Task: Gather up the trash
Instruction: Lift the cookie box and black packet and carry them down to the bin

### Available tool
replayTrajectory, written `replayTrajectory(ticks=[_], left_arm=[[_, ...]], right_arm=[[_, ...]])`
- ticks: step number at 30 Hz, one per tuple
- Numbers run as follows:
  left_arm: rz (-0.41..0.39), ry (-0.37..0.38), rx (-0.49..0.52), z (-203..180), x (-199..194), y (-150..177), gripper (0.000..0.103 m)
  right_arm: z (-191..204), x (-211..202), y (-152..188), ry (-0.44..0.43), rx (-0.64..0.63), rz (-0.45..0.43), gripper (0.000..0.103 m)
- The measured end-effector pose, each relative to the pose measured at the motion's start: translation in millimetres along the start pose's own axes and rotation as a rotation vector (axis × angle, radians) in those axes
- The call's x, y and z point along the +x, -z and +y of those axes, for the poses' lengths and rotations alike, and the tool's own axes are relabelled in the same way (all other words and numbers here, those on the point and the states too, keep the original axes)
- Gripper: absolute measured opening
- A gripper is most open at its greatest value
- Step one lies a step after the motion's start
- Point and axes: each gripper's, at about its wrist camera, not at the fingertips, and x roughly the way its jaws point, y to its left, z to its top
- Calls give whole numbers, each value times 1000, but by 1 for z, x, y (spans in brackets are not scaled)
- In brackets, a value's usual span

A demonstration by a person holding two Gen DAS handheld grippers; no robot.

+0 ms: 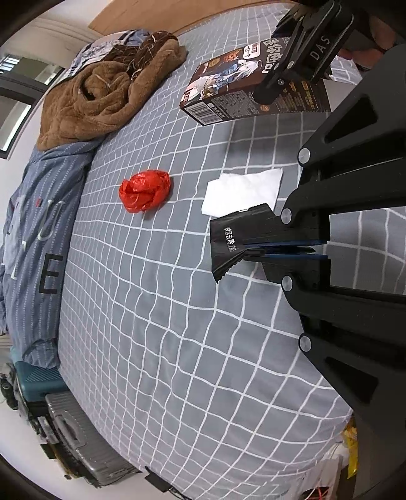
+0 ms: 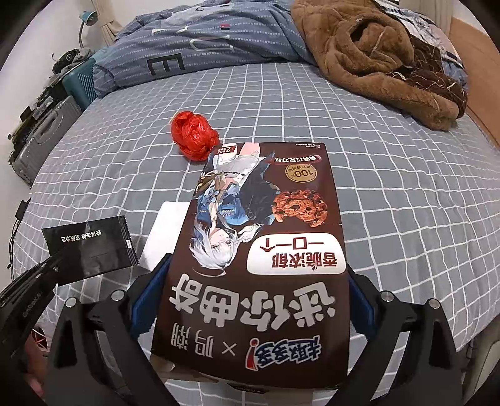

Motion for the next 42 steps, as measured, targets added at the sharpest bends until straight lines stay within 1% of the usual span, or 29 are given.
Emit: replayTrajectory(ticks=[11, 24, 34, 42], left_arm=[[2, 11, 28, -12, -26, 16, 2], [-8, 31, 62, -30, -60, 40, 2], [4, 43, 91, -41, -81, 69, 2], [-1, 56, 109, -51, -99, 93, 2]], right_arm=[[-5, -30, 15, 0, -3, -25, 92], [-15, -66, 39, -1, -3, -50, 92], [-26, -93, 68, -2, 7, -64, 92], [-33, -113, 93, 0, 12, -73, 92]])
